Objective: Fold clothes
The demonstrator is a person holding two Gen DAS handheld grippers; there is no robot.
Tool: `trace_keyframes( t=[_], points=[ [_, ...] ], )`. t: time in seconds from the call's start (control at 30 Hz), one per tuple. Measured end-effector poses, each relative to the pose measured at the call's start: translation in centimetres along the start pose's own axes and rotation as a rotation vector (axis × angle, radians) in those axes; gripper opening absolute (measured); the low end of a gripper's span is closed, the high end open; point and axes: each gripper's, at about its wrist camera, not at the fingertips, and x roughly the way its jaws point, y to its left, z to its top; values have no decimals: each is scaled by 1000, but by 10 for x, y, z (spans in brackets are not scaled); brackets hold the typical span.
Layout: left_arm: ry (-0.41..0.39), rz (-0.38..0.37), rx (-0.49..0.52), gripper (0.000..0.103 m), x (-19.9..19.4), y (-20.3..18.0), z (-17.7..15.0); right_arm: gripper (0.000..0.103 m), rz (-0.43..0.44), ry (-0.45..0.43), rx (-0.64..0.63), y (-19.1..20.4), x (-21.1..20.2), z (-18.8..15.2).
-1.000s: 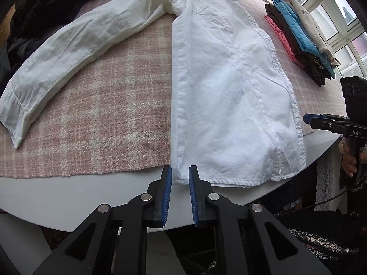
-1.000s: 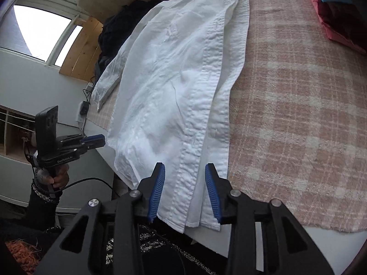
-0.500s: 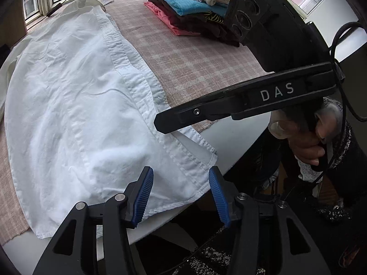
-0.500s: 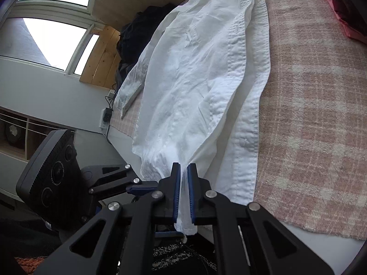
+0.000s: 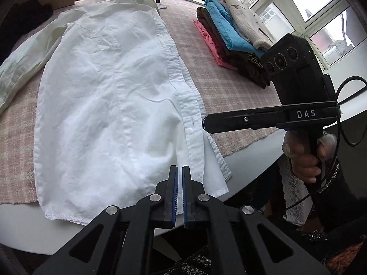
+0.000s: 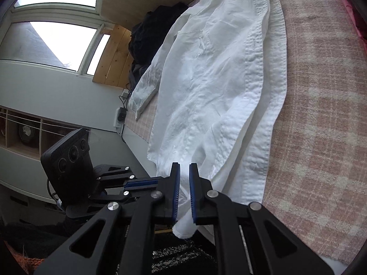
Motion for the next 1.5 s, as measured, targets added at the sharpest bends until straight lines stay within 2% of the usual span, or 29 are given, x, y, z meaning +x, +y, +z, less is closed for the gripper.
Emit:
trace_keyframes(
  t=[0.03, 0.07, 0.13, 0.17, 0.2, 0.3, 0.47, 0.57, 0.63, 0.67, 0.7, 0.73, 0.87, 0.93, 1.03, 1.13, 1.17, 1.3, 1.4, 1.43, 1.47, 1.5],
  points=[
    [3, 7, 21, 12, 1, -5, 0, 28, -40, -6, 20, -6, -3, 4],
    [7, 14, 41, 15, 3, -9, 1, 42, -90, -22, 41, -14, -7, 7],
    [21, 46, 98, 25, 11, -22, 1, 43, -139, -26, 62, -26, -8, 12],
    [31, 58, 122, 34, 16, -30, 2, 43, -136, -20, 65, -29, -6, 13],
    [42, 63, 143, 36, 22, -38, 3, 43, -133, -14, 67, -32, -5, 15],
    [67, 65, 191, 41, 39, -55, 5, 43, -130, 6, 48, -30, 2, 15],
    [102, 65, 197, 43, 55, -62, 8, 43, -102, 67, 28, -25, 14, 7],
    [99, 73, 182, 46, 53, -59, 4, 40, -101, 89, 25, -27, 18, -5],
    [107, 72, 159, 46, 55, -55, 2, 29, -120, 96, 13, -26, 20, -9],
    [112, 74, 151, 46, 56, -55, 1, 13, -134, 97, 5, -25, 21, -9],
    [114, 77, 149, 46, 58, -56, 1, 5, -136, 105, -1, -23, 22, -9],
    [113, 81, 153, 47, 59, -58, 1, 5, -137, 106, -17, -19, 23, -8],
    [102, 94, 184, 49, 61, -68, 1, 6, -239, 86, -71, -7, 18, -4],
    [99, 100, 196, 49, 62, -71, 0, 7, -264, 75, -50, -8, 11, -4],
    [115, 112, 210, 49, 65, -70, -3, 7, -248, 42, -61, -3, -3, -7],
    [138, 128, 204, 49, 69, -63, -8, 22, -217, 67, -86, 2, 0, -9],
    [143, 129, 193, 49, 70, -60, -9, 24, -243, 73, -98, 2, 5, -9],
    [133, 121, 155, 49, 65, -53, -8, 24, -299, 126, -76, -12, 24, -10],
    [128, 116, 157, 49, 63, -55, -8, 24, -262, 127, -46, -18, 26, -9],
    [130, 114, 158, 50, 65, -57, -7, 22, -249, 121, -42, -18, 25, -9],
    [132, 110, 159, 50, 66, -59, -4, 9, -232, 118, -40, -17, 24, -9],
    [133, 106, 163, 50, 68, -61, -3, 5, -230, 119, -42, -15, 23, -9]
  ],
)
